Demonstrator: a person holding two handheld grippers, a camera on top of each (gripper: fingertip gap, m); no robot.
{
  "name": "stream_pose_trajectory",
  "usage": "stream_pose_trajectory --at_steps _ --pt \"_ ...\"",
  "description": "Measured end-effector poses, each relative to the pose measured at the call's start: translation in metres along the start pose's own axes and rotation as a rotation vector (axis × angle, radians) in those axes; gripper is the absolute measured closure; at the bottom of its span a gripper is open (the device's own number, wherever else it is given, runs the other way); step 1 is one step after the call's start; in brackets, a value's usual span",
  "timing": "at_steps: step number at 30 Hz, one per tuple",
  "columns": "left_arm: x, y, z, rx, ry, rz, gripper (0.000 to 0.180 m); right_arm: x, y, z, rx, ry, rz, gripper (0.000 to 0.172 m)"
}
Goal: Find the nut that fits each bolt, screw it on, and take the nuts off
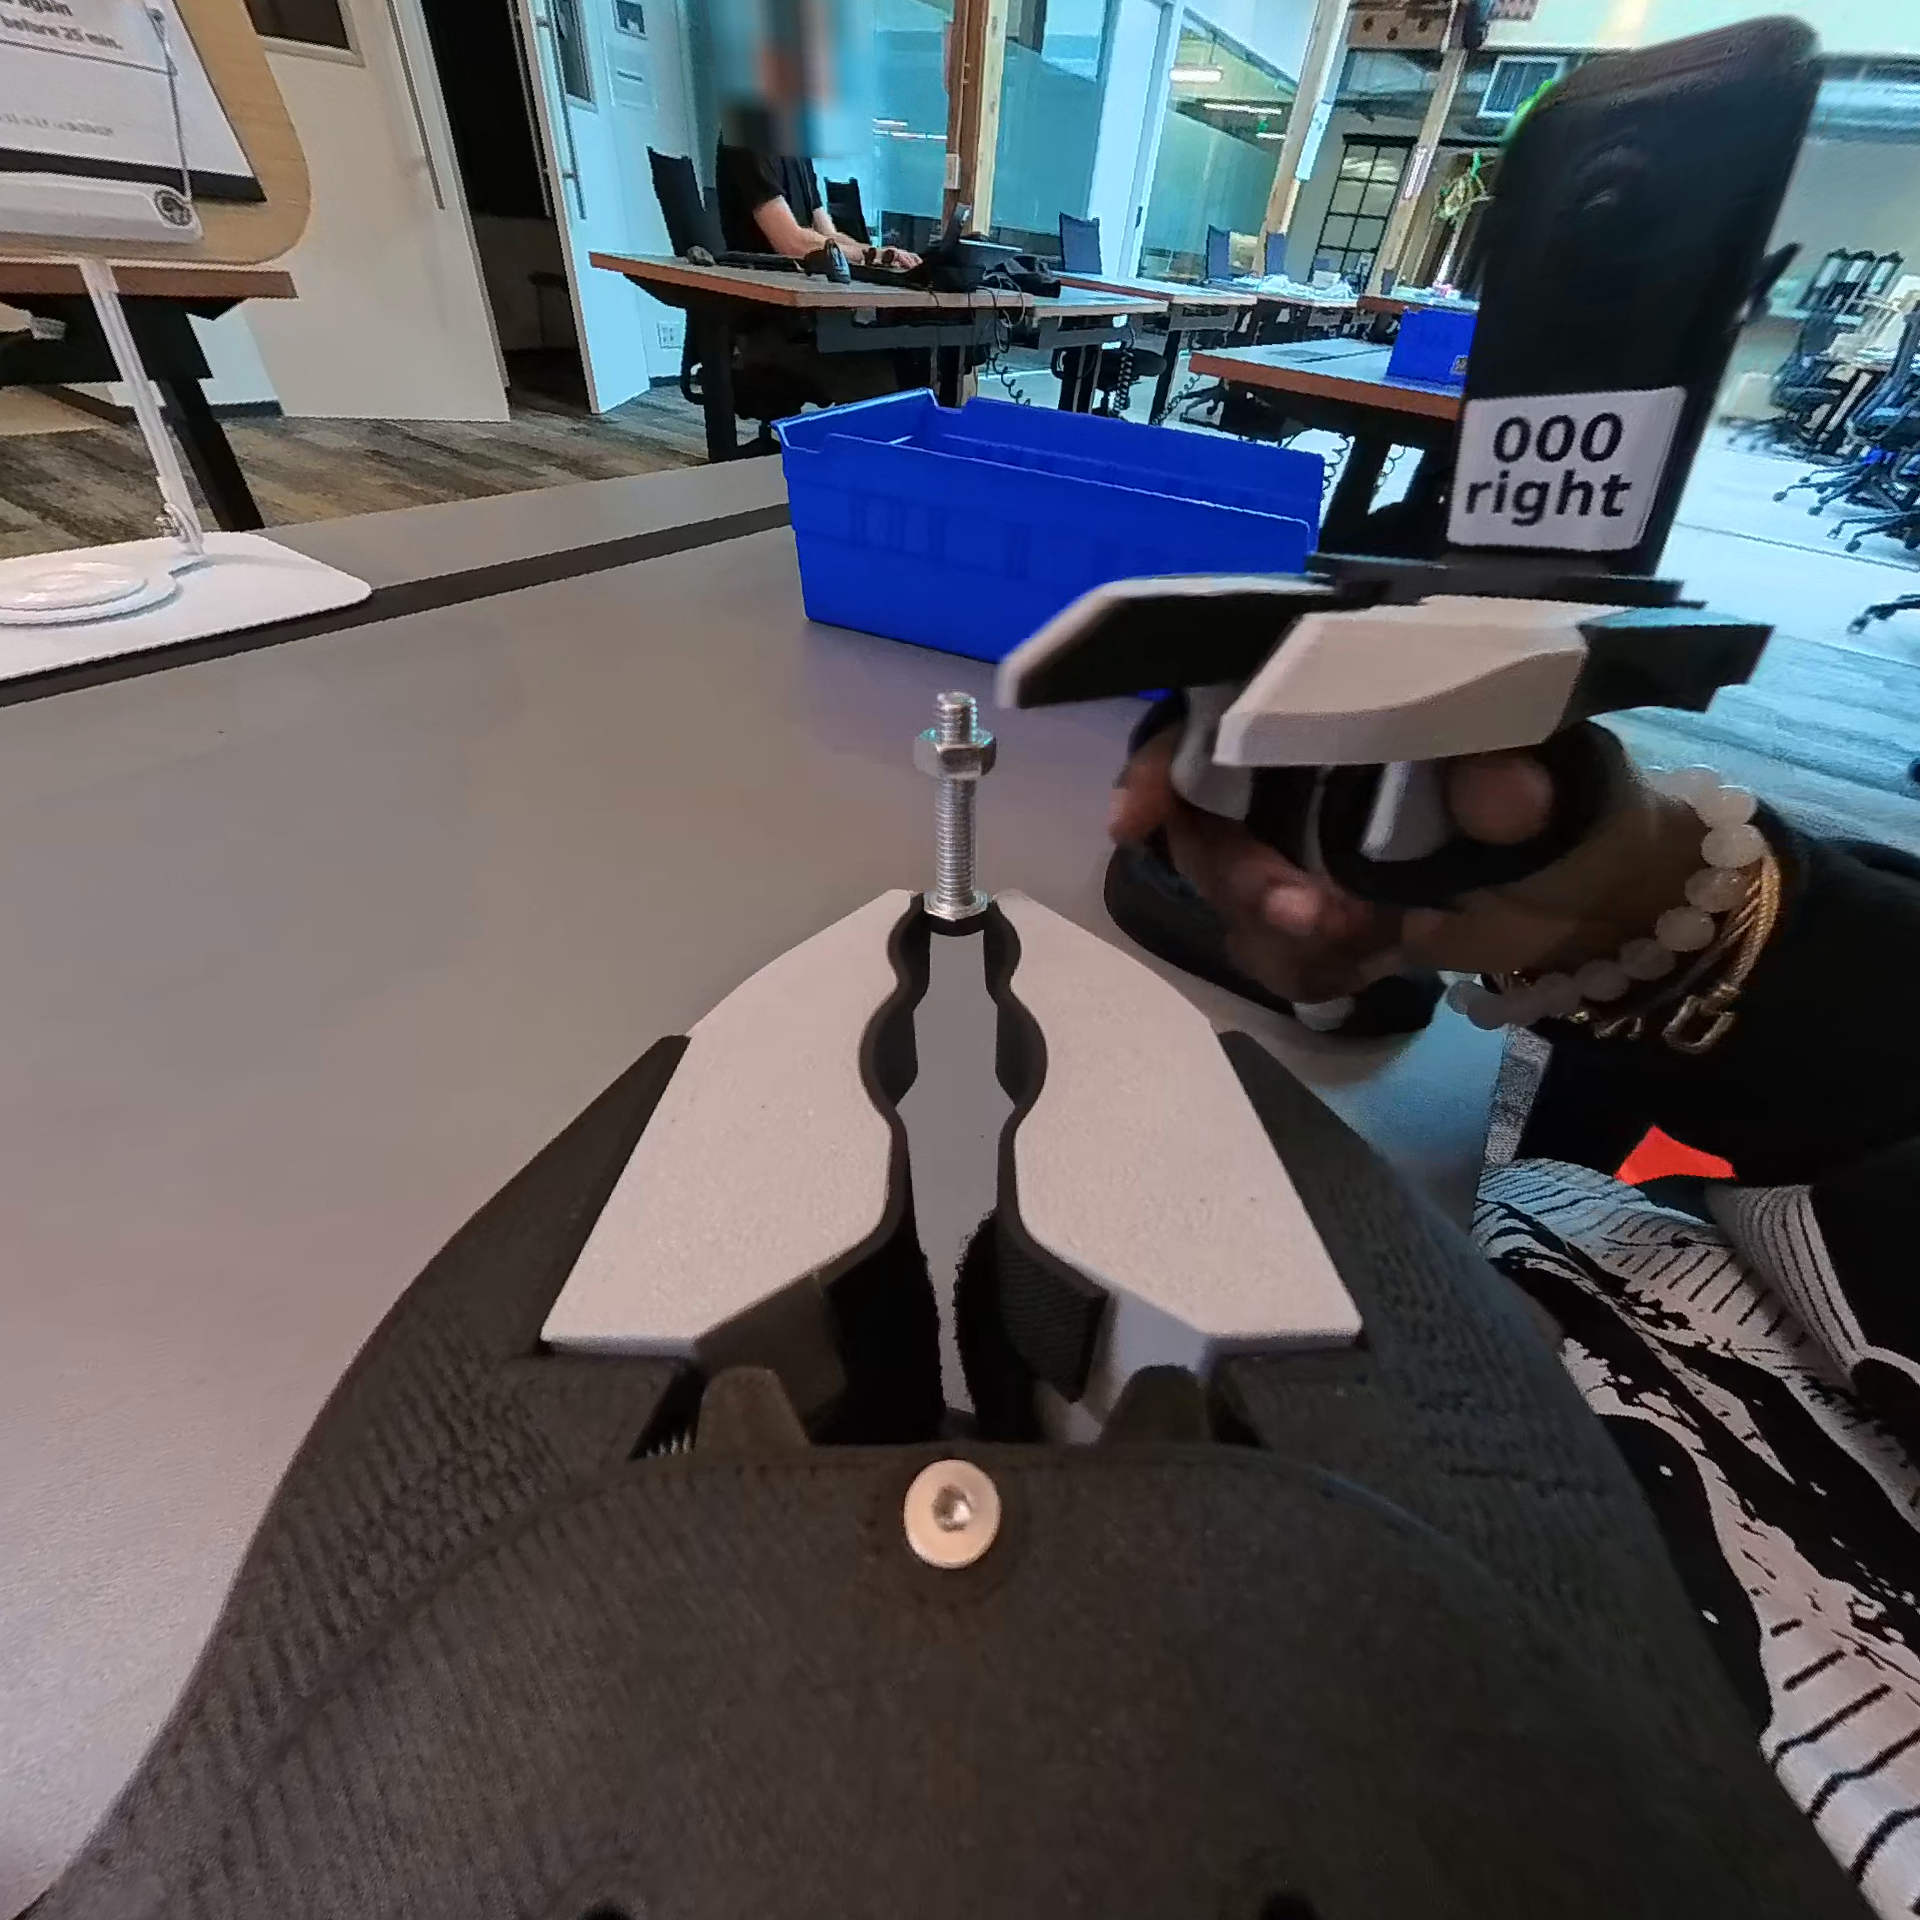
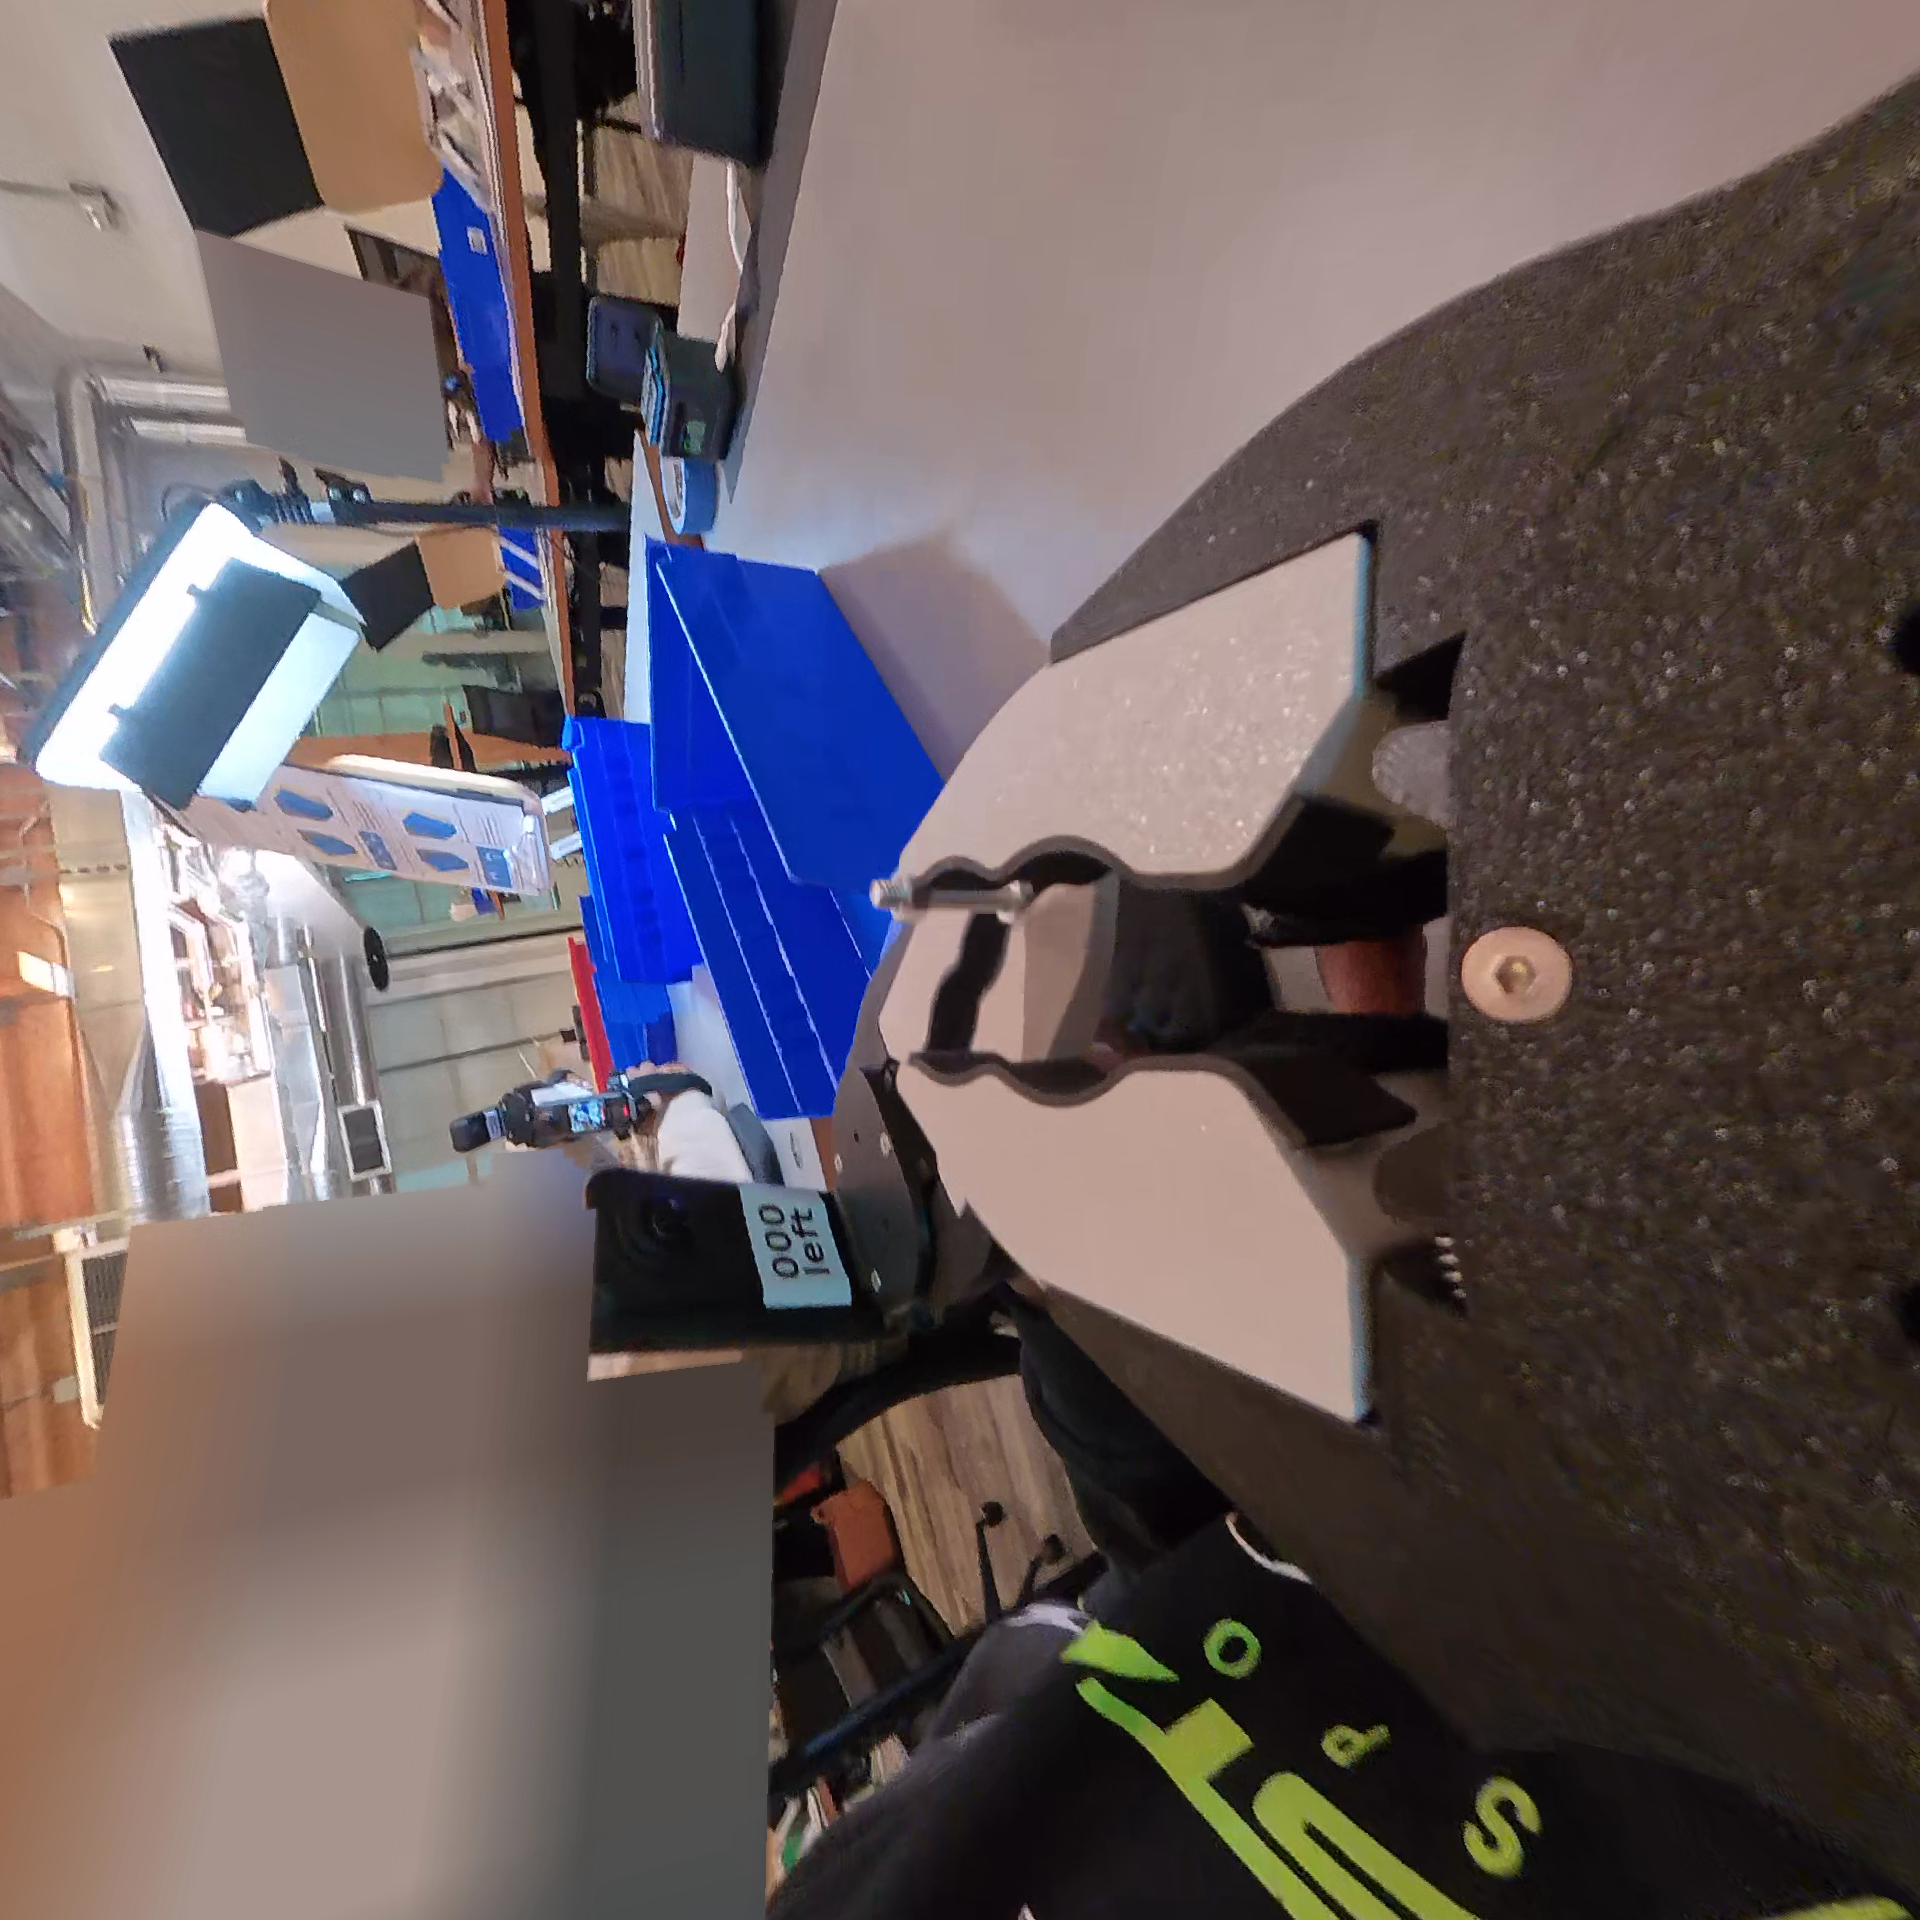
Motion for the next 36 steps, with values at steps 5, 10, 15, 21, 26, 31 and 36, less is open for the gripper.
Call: stream_pose_trajectory --at_steps 5,10,15,21,26,31,36 --pt "0.002 -0.001 -0.001 -0.006 -0.008 -0.010 0.171 0.001 -0.009 -0.024 -0.050 0.037 -0.018 0.113" --pt "0.002 -0.001 -0.001 -0.006 -0.006 -0.010 0.171 -0.005 -0.011 -0.035 -0.068 0.079 0.001 0.113" --pt "-0.001 0.000 0.000 -0.002 0.010 0.007 0.171 -0.002 -0.007 -0.019 -0.075 0.034 0.029 0.122" --pt "-0.002 -0.001 -0.001 -0.006 0.012 0.011 0.171 0.002 0.002 0.001 -0.017 0.025 0.006 0.154" --pt "0.000 -0.001 -0.001 -0.012 0.005 0.004 0.171 0.008 -0.006 -0.017 -0.045 0.007 0.006 0.118" --pt "0.001 -0.002 -0.002 -0.023 -0.001 -0.007 0.171 0.001 -0.012 -0.033 -0.085 0.064 0.036 0.111" --pt "-0.002 -0.002 -0.001 -0.012 0.024 0.011 0.171 -0.001 -0.007 -0.018 -0.123 0.039 0.083 0.122"
Point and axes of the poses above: each gripper's, where its closed fingertips meet, z back along the fingers, y out of its top, x = y × z across the jaws, the point moved 5 cm from there along z, back along the fingers, and after that the axes turned 3 degrees about x, right-handed, at the moved point
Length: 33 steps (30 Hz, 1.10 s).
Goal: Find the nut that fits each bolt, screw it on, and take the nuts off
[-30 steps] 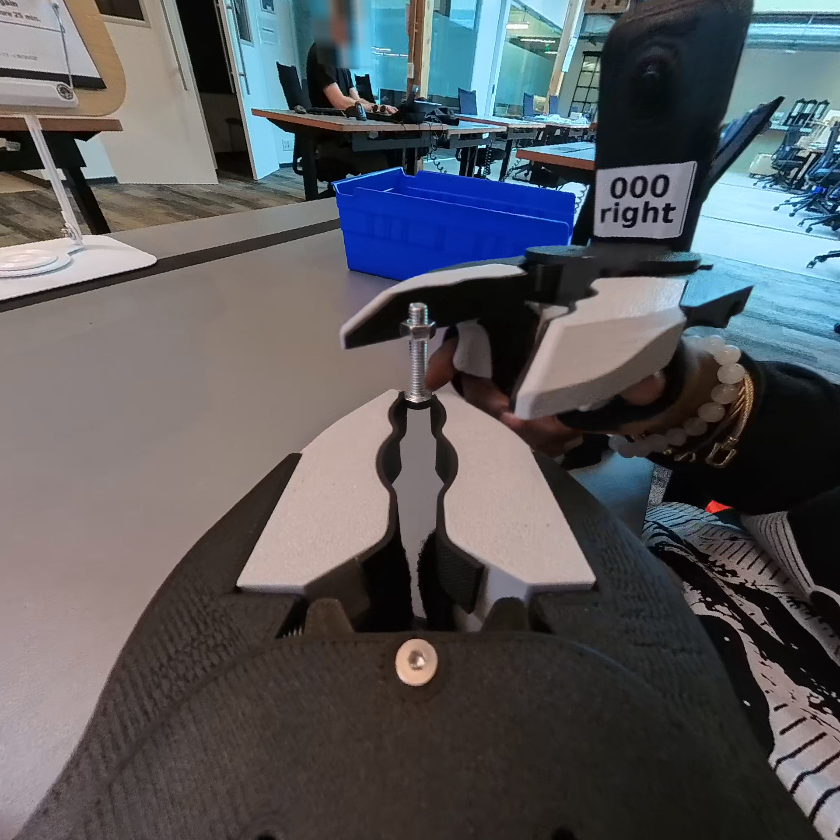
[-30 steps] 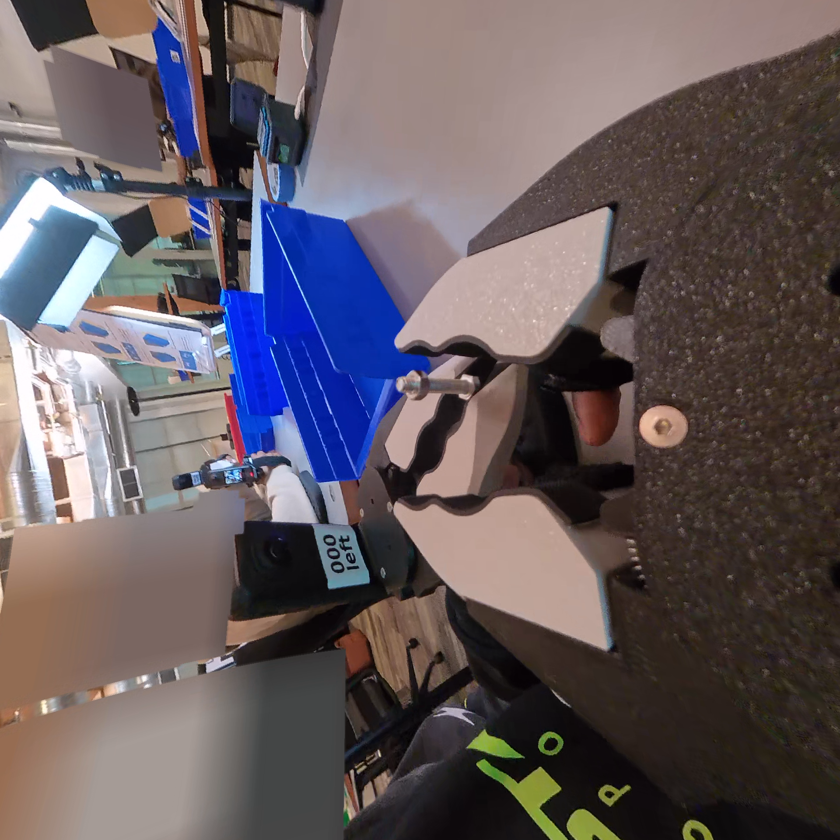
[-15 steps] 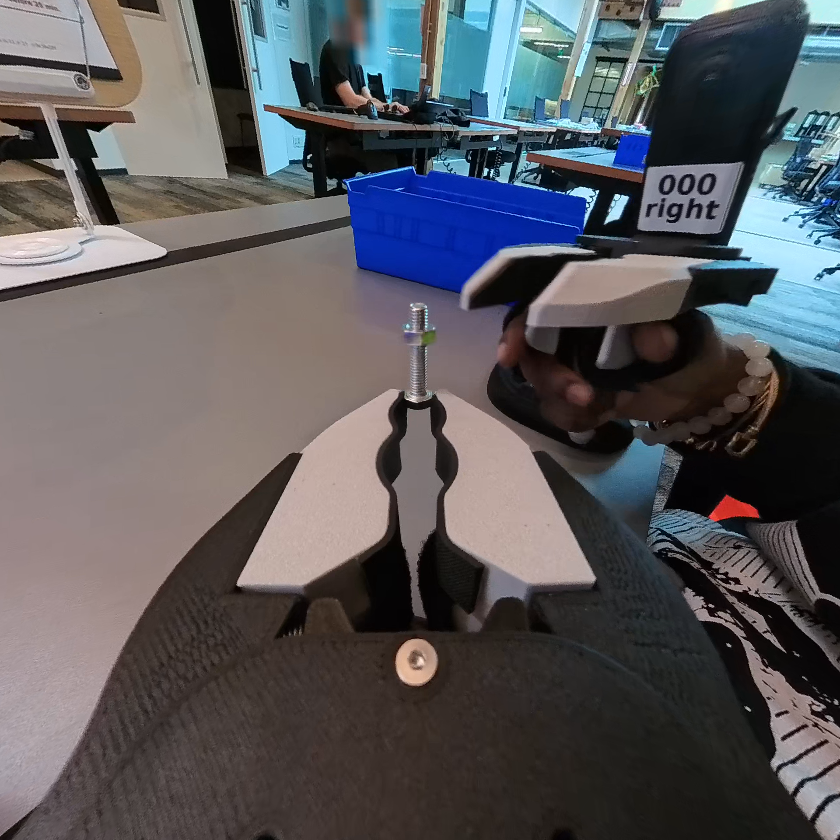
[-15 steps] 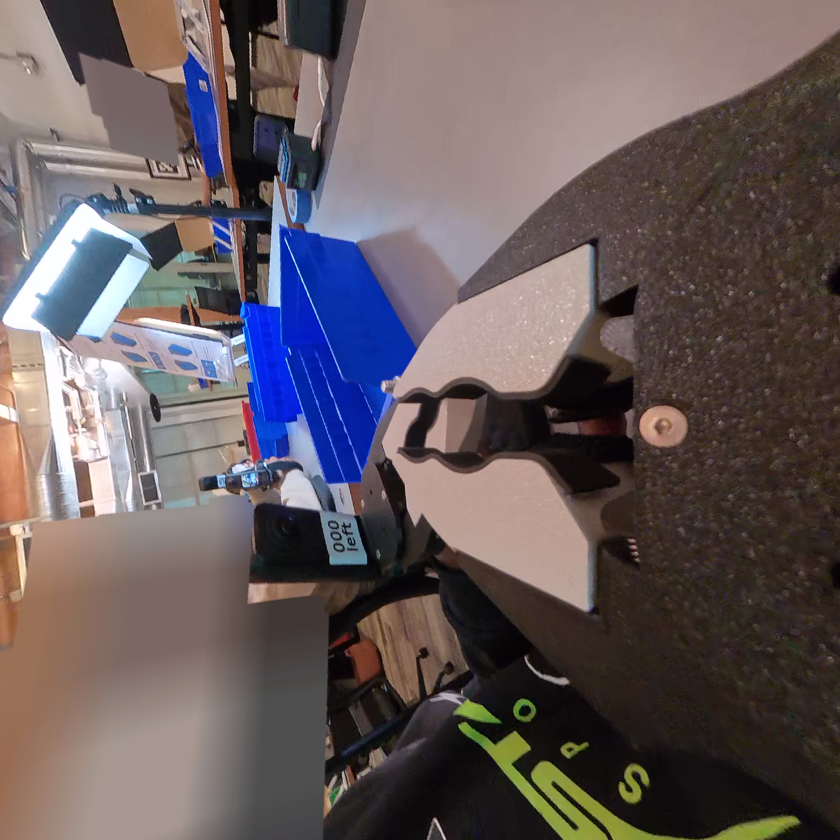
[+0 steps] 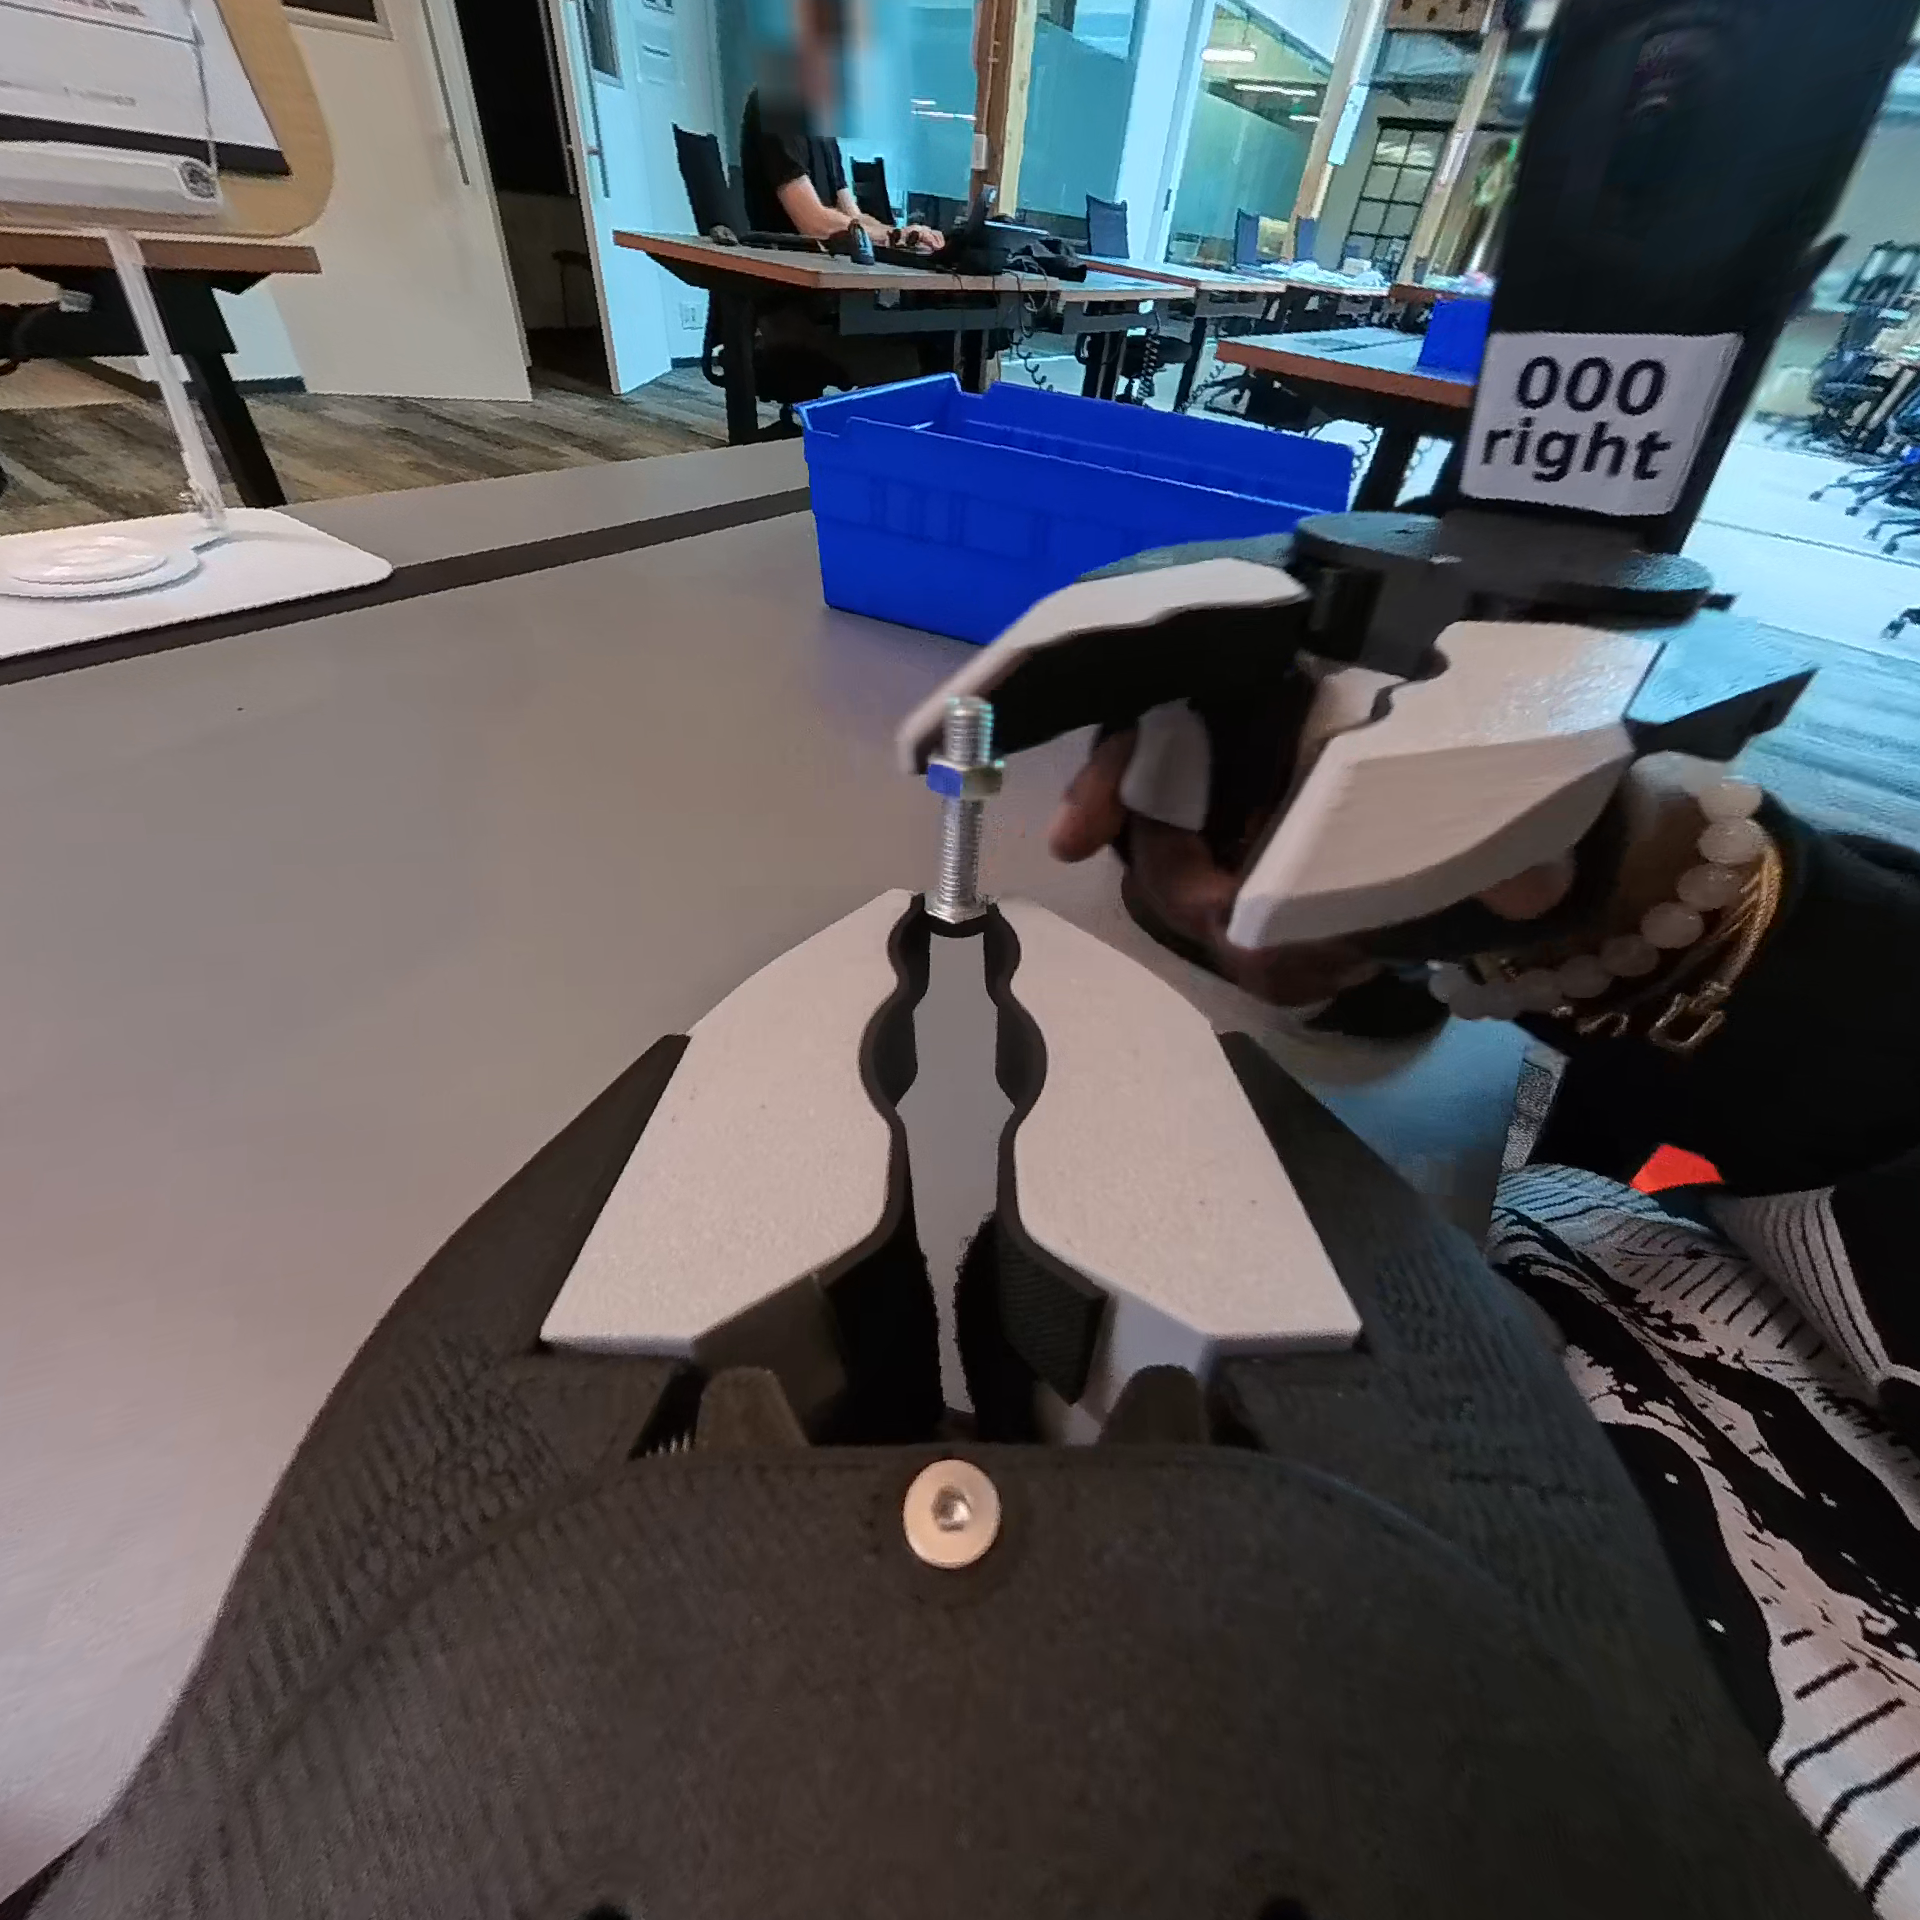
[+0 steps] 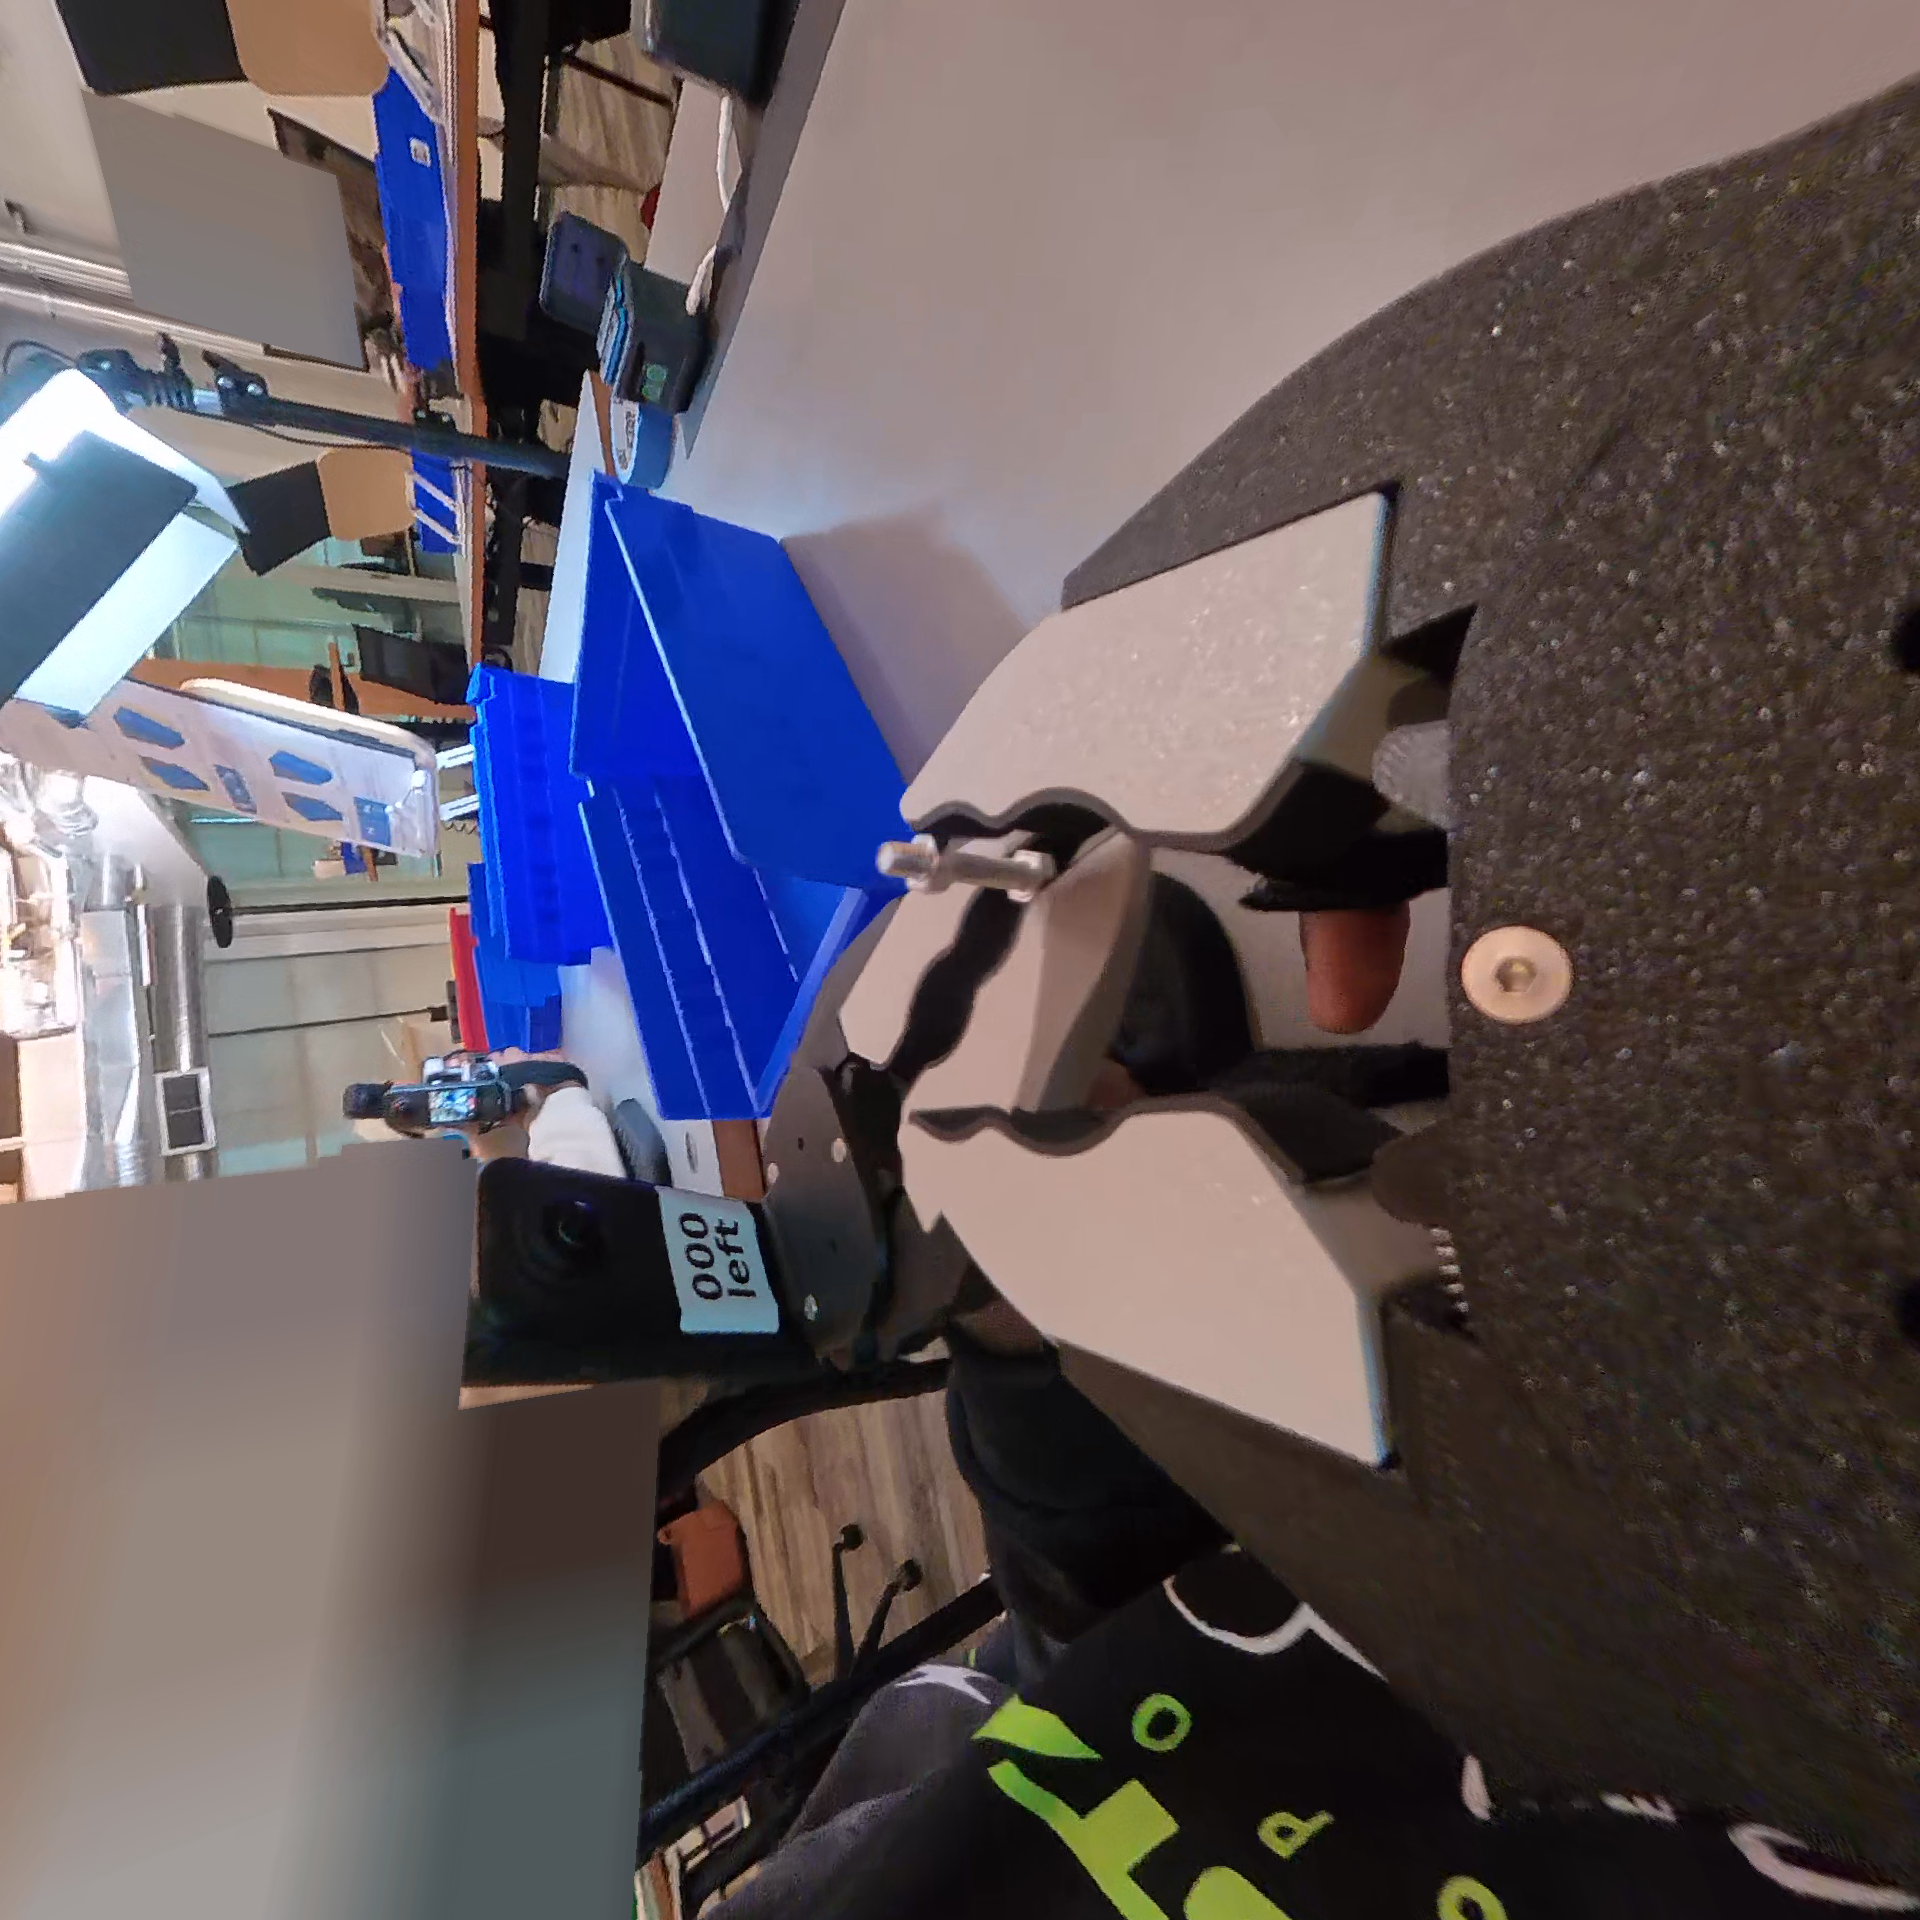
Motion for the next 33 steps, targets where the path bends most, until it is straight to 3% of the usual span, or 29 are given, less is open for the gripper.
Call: stream_pose_trajectory --at_steps 1,2,4,8,13,21,23,25,28,33 --pt "0.000 0.000 0.000 -0.002 0.000 0.001 0.171 -0.001 0.001 0.007 -0.011 0.001 0.003 0.130" --pt "0.000 0.000 0.000 -0.003 0.002 0.003 0.171 -0.003 0.002 0.014 -0.017 0.029 0.011 0.153" --pt "0.000 -0.001 -0.001 -0.006 -0.002 0.000 0.171 -0.002 0.009 0.024 -0.013 0.023 0.011 0.159" --pt "0.002 -0.001 -0.002 -0.019 -0.001 -0.026 0.171 0.011 0.018 0.025 -0.064 -0.089 0.039 0.157" --pt "0.005 -0.003 -0.003 -0.037 0.001 -0.063 0.171 0.013 0.014 0.012 -0.147 -0.072 0.049 0.155" --pt "0.008 -0.003 -0.004 -0.040 -0.021 -0.082 0.170 0.013 0.012 0.012 -0.179 -0.074 0.065 0.166" --pt "0.008 -0.003 -0.004 -0.042 -0.034 -0.076 0.156 0.016 0.017 0.019 -0.164 -0.094 0.064 0.166" --pt "0.007 -0.003 -0.005 -0.053 -0.035 -0.064 0.141 0.025 0.028 0.034 -0.135 -0.142 0.062 0.166" --pt "0.006 -0.003 -0.005 -0.051 -0.027 -0.056 0.134 0.052 0.052 0.076 -0.132 -0.316 0.103 0.166" --pt "0.004 -0.002 -0.005 -0.046 -0.017 -0.044 0.131 0.128 0.094 0.189 -0.205 -0.758 0.167 0.166"
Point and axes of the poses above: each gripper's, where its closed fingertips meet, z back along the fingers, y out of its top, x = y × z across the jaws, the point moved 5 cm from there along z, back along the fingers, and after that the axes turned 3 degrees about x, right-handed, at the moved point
